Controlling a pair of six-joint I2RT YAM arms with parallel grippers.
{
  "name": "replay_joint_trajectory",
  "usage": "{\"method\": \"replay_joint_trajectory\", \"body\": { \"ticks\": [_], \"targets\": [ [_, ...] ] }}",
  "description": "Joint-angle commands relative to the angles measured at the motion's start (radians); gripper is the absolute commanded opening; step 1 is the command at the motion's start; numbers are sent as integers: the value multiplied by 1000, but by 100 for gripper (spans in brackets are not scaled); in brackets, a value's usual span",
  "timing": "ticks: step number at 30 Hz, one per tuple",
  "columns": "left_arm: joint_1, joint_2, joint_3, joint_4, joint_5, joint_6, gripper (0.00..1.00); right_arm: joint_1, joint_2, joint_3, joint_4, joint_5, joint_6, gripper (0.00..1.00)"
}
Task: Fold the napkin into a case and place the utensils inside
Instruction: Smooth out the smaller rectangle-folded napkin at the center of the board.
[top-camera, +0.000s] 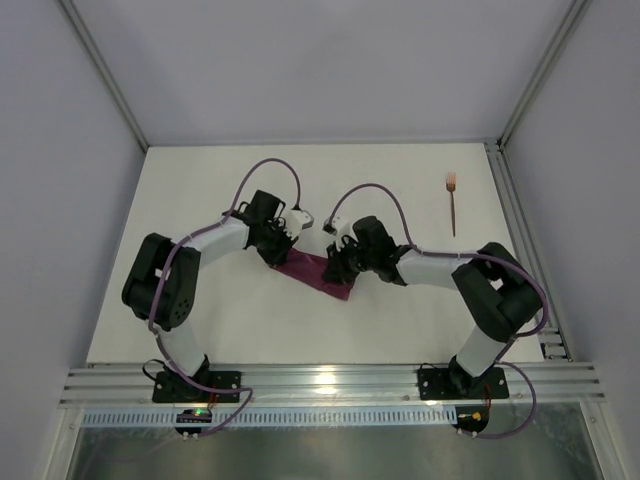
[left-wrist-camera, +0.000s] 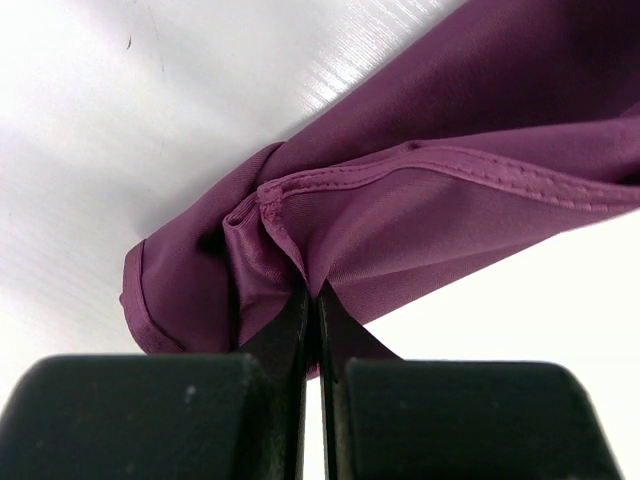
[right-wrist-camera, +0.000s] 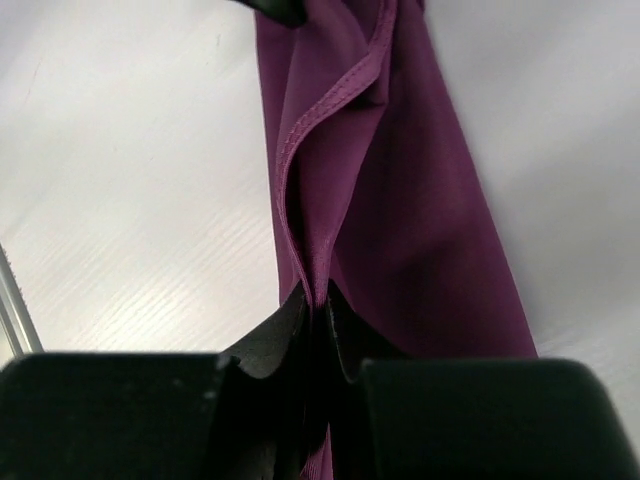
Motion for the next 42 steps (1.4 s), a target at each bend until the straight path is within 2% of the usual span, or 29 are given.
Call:
{"method": "replay_joint_trajectory", "body": {
  "ticks": [1,4,6,9,10,13,20,30,38,41,42],
  "targets": [
    [5,9,23,-11,-14,5,1,-25,19,40,-12,39,30,13],
    [6,6,19,-11,-11,16,1,-39,23,39,6,24,55,13],
    [6,3,17,-13,10,23,7,-48,39,47,14,9,69,13],
    [8,-22,16,-16,38,28,23,-66,88,79,-12,-16,73,13],
    [8,-46,16,-18,44,29,32,-73,98,85,-18,-26,72,13],
    [16,-103,29,-40,78,26,41,-79,123,93,-20,-39,72,13],
    [31,-157,88,-77,25,2,46,-103,172,114,-40,-72,66,13],
    [31,-34,83,25,-150,26,56,-116,187,139,-70,-105,38,16],
    [31,55,98,85,-252,39,56,-114,194,148,-78,-126,20,20],
    [31,76,95,87,-230,42,46,-114,189,162,-87,-138,11,24],
    [31,78,88,87,-221,42,35,-116,190,166,-98,-138,6,25]
  ]
}}
